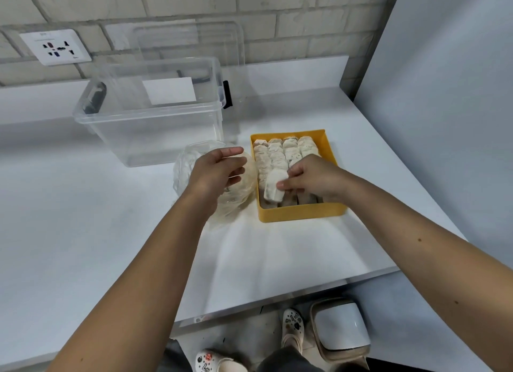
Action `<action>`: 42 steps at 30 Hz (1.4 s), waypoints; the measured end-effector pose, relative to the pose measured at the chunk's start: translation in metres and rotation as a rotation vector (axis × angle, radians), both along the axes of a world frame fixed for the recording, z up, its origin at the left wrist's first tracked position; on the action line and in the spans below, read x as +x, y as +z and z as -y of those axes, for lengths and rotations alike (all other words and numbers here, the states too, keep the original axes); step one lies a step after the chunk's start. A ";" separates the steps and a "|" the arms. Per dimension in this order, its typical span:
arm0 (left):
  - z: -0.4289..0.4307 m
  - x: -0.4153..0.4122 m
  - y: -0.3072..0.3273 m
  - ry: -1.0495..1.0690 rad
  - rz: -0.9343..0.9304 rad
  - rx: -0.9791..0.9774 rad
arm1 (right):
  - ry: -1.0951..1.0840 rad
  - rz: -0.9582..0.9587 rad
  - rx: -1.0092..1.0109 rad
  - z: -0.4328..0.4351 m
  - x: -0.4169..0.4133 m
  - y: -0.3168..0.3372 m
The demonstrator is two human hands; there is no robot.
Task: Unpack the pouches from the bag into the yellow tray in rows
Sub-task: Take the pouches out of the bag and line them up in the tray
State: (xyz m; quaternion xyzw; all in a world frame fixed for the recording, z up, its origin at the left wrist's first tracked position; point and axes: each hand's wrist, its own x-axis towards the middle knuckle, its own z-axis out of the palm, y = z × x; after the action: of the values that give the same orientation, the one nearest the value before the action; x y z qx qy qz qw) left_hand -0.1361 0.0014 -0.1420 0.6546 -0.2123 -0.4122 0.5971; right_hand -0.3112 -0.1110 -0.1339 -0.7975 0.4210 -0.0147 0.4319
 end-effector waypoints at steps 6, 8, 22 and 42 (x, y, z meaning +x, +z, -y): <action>-0.008 0.012 0.001 0.045 0.084 -0.017 | 0.133 -0.159 -0.109 -0.009 0.012 -0.010; -0.010 0.016 0.001 0.057 0.139 -0.008 | 0.152 -0.197 -0.167 -0.009 0.016 -0.013; -0.030 0.049 -0.004 0.123 0.325 0.036 | 0.021 0.156 -0.376 -0.022 0.062 0.001; -0.046 0.061 -0.013 0.084 0.256 0.063 | 0.064 0.132 -0.211 -0.022 0.118 -0.013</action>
State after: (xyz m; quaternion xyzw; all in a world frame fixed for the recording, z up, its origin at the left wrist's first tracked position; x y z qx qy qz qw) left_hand -0.0754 0.0476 -0.1553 0.7286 -0.2463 -0.3064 0.5610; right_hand -0.1933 -0.0886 -0.1472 -0.8487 0.3621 -0.0978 0.3729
